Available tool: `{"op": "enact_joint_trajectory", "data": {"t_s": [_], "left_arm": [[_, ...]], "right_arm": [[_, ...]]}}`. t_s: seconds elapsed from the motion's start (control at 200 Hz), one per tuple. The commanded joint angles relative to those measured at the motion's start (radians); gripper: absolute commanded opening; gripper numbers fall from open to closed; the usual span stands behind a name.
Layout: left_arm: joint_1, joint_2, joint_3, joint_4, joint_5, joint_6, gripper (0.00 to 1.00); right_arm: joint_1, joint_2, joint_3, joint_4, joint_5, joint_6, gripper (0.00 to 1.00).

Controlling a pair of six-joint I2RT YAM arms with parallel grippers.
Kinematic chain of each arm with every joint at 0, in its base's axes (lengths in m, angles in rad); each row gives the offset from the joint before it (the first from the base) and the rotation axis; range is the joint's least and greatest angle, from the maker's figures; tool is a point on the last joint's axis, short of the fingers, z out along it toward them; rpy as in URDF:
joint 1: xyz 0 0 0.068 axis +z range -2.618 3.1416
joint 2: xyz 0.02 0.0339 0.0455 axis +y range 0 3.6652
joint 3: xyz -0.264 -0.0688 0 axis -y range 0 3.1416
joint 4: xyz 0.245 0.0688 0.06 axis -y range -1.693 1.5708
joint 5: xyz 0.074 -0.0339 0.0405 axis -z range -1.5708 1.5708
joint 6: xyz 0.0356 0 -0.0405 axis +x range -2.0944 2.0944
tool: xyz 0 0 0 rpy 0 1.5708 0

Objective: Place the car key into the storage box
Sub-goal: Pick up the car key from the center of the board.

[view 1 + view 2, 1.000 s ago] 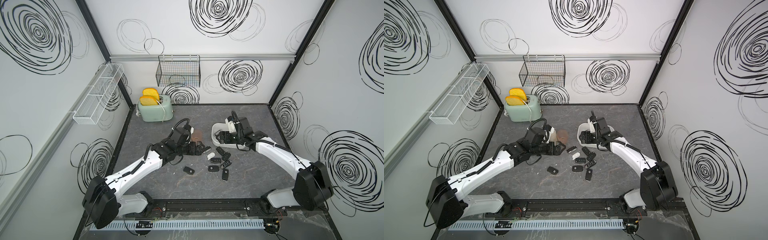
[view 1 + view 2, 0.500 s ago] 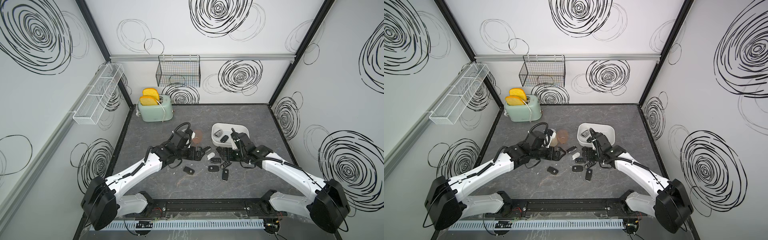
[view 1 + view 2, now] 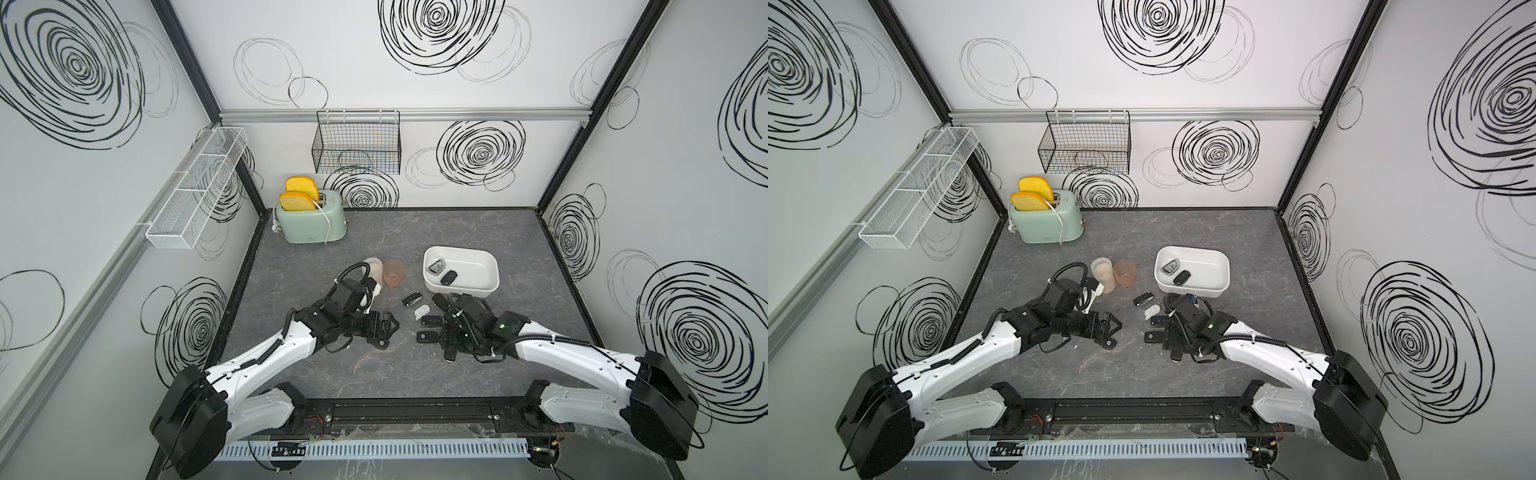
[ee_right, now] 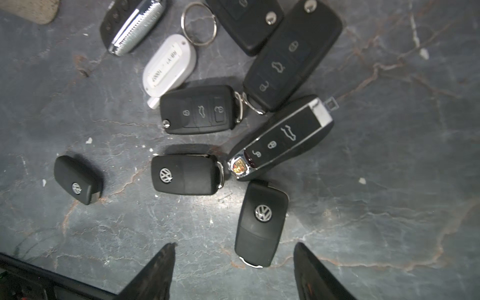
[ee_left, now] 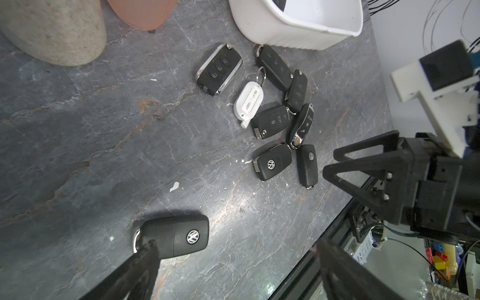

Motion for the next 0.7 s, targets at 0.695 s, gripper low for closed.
{"op": "enact_joint_trajectory", "data": {"t_s": [0.695], "left_arm": [[0.083, -0.175, -0.142, 0.026, -0.008, 0.002, 0.98]], "right_arm": [[0.007, 0.258, 0.067, -0.030, 0.023, 0.038, 0.44]]}}
